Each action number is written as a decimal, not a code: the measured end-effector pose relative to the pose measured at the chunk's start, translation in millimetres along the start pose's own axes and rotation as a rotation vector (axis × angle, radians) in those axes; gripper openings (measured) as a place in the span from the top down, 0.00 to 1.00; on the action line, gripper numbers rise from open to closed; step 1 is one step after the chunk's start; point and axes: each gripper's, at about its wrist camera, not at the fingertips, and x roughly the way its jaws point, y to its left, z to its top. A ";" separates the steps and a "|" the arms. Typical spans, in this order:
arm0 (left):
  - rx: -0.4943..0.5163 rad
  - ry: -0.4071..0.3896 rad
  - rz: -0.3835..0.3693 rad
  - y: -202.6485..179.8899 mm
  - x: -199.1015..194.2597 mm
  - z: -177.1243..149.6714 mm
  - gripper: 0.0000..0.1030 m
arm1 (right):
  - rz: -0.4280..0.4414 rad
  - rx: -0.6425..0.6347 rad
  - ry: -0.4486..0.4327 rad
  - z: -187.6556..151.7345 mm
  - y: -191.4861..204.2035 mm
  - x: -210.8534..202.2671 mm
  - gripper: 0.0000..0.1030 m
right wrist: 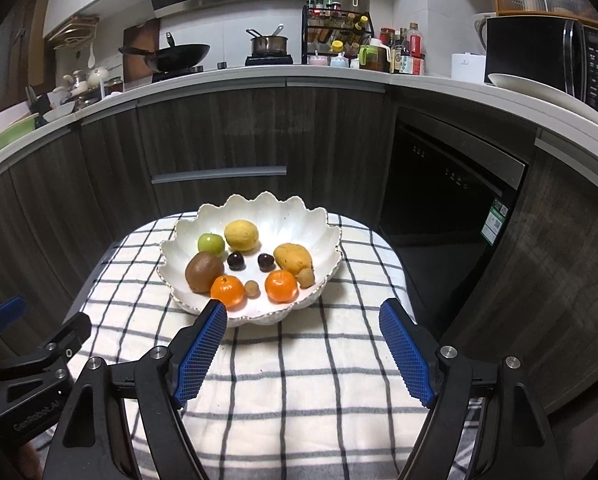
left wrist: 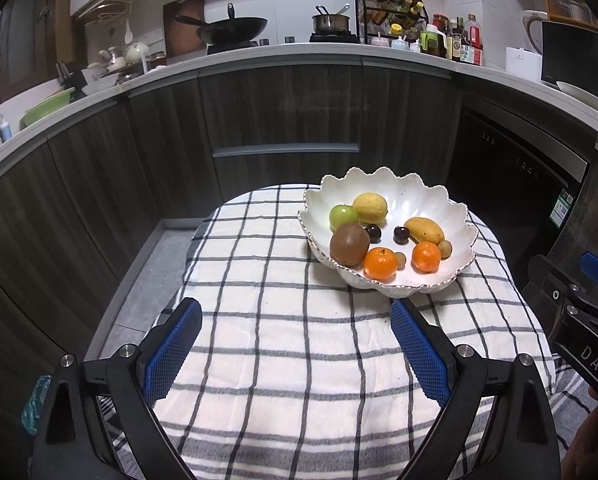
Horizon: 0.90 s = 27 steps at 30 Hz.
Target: Organize fruits
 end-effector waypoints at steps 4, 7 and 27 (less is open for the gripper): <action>-0.006 -0.014 0.016 3.0 -10.6 -7.1 0.07 | -0.008 -0.005 -0.023 -5.7 0.7 -9.4 0.23; -0.004 -0.023 0.026 4.6 -17.5 -12.6 0.07 | -0.010 -0.003 -0.041 -11.6 -0.5 -18.5 0.23; -0.013 -0.070 0.038 7.4 -48.9 -31.9 0.07 | -0.006 0.030 -0.049 -31.3 -9.0 -37.8 0.23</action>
